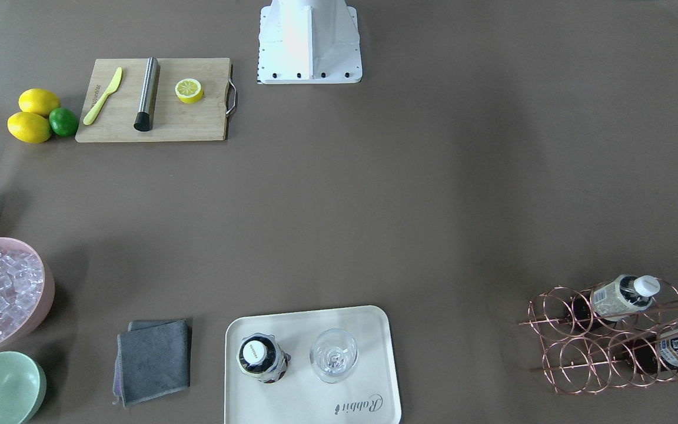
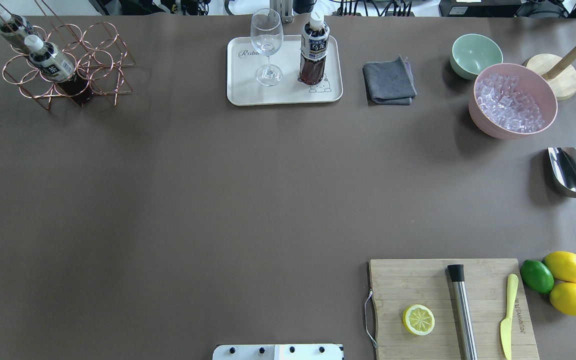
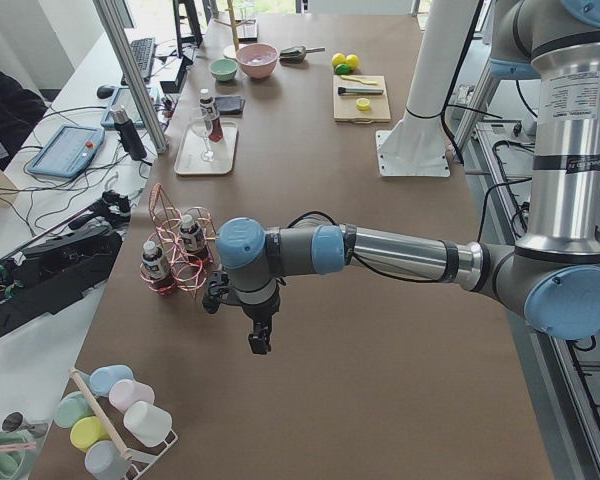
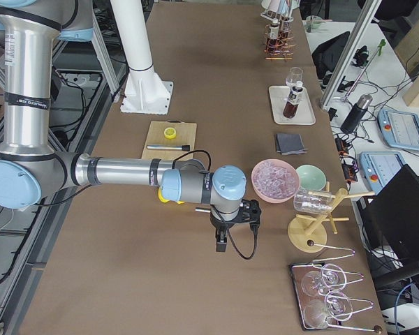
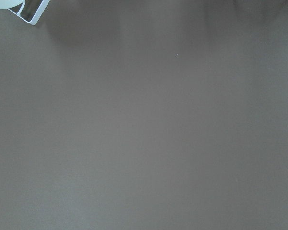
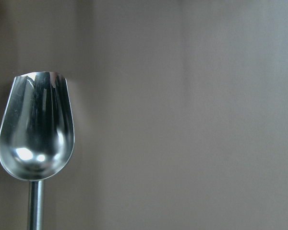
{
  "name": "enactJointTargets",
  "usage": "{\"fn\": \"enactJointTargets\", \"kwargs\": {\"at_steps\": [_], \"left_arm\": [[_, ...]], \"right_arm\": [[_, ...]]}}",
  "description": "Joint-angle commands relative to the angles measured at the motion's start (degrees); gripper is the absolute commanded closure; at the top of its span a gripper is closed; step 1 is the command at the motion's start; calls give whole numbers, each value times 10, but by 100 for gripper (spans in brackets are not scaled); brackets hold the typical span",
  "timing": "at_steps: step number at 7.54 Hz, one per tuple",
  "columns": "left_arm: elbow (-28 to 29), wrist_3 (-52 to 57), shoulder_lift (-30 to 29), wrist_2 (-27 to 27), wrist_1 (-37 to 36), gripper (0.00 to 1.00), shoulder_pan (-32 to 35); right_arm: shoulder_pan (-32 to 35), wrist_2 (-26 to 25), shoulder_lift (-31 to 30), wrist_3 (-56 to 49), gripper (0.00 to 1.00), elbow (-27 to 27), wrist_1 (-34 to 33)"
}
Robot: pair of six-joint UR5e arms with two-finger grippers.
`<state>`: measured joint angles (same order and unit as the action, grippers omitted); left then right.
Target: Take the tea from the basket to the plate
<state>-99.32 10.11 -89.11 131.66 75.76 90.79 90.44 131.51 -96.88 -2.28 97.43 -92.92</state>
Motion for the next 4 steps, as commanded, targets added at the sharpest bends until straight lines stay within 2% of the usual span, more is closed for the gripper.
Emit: {"fn": "enactJointTargets", "kwargs": {"at_steps": [1,4], "left_arm": [[0,1,1,0,0,2,0],[0,1,0,0,1,2,0]], "right_arm": [[1,1,0,0,0,0,0],[2,3,0,0,0,0,0]]}}
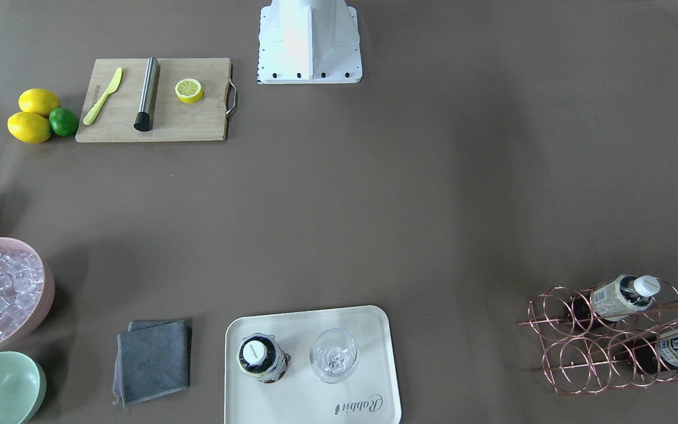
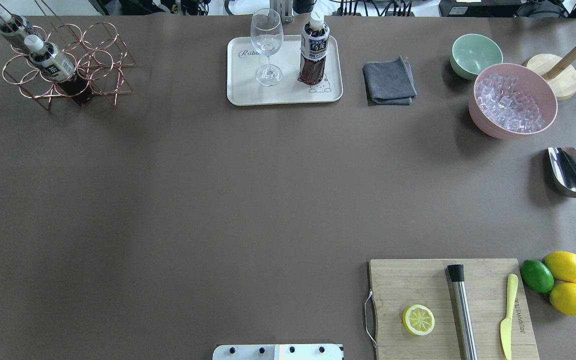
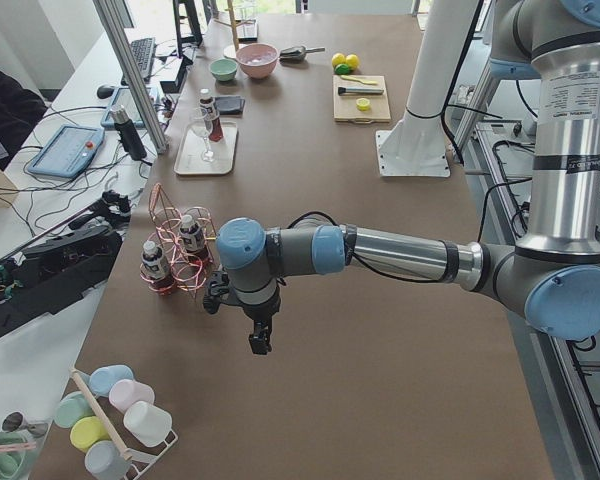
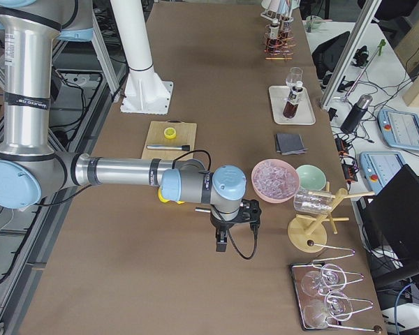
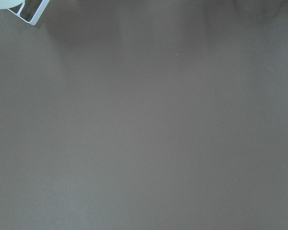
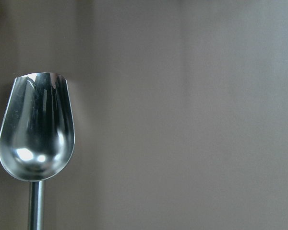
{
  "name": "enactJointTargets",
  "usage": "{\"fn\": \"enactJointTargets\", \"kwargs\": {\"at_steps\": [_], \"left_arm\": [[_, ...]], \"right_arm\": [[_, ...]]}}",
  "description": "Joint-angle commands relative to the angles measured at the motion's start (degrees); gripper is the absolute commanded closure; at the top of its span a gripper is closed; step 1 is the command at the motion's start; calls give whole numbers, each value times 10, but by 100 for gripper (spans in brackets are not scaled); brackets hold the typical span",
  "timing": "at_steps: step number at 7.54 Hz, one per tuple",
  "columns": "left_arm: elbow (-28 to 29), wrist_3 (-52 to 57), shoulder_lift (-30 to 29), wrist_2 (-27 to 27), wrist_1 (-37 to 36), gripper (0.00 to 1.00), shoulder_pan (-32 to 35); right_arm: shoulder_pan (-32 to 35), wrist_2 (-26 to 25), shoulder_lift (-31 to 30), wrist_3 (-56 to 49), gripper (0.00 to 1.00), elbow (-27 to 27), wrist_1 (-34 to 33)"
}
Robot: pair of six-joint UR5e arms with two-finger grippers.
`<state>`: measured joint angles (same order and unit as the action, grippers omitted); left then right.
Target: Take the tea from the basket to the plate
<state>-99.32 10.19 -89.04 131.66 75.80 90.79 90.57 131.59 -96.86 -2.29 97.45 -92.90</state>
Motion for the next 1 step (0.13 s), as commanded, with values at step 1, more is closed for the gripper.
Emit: {"fn": "enactJointTargets", "kwargs": {"at_steps": [1], "left_arm": [[0,0,0,0,0,2,0]], "right_arm": [[1,8,-1,0,0,-1,0]]}}
